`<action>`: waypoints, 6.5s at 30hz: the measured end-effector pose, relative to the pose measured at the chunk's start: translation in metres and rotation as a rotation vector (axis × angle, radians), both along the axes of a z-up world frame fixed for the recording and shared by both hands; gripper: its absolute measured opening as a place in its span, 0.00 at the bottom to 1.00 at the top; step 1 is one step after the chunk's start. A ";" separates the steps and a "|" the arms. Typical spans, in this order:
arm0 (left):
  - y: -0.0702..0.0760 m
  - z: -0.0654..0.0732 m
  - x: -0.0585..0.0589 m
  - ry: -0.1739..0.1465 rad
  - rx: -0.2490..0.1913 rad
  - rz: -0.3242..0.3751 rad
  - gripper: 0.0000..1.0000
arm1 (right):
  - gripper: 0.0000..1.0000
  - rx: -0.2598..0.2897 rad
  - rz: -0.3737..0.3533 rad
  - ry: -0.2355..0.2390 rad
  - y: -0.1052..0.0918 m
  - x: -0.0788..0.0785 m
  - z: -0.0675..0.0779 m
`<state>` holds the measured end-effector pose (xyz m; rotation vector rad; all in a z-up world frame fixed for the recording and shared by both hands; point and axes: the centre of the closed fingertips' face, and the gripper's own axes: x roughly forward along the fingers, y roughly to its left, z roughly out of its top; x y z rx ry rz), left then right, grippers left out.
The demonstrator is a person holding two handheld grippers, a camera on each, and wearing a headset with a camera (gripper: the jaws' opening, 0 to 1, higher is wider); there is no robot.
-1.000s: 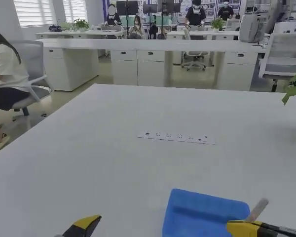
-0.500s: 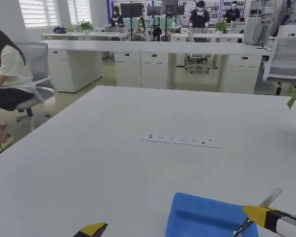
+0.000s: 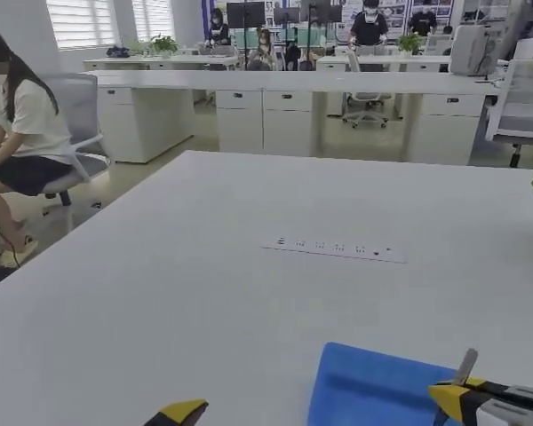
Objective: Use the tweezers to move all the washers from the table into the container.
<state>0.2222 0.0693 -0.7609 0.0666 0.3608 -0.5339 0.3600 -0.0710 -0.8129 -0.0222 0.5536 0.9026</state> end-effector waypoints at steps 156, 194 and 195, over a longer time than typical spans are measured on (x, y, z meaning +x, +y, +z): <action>-0.002 -0.002 -0.003 0.004 0.002 -0.032 0.74 | 0.03 0.270 -0.094 0.034 0.009 -0.002 0.028; -0.002 -0.003 -0.003 0.011 0.007 -0.035 0.74 | 0.04 0.042 0.005 -0.033 0.014 0.002 -0.006; -0.002 0.000 -0.002 0.002 -0.009 -0.034 0.74 | 0.04 0.039 0.011 -0.038 0.014 0.002 -0.006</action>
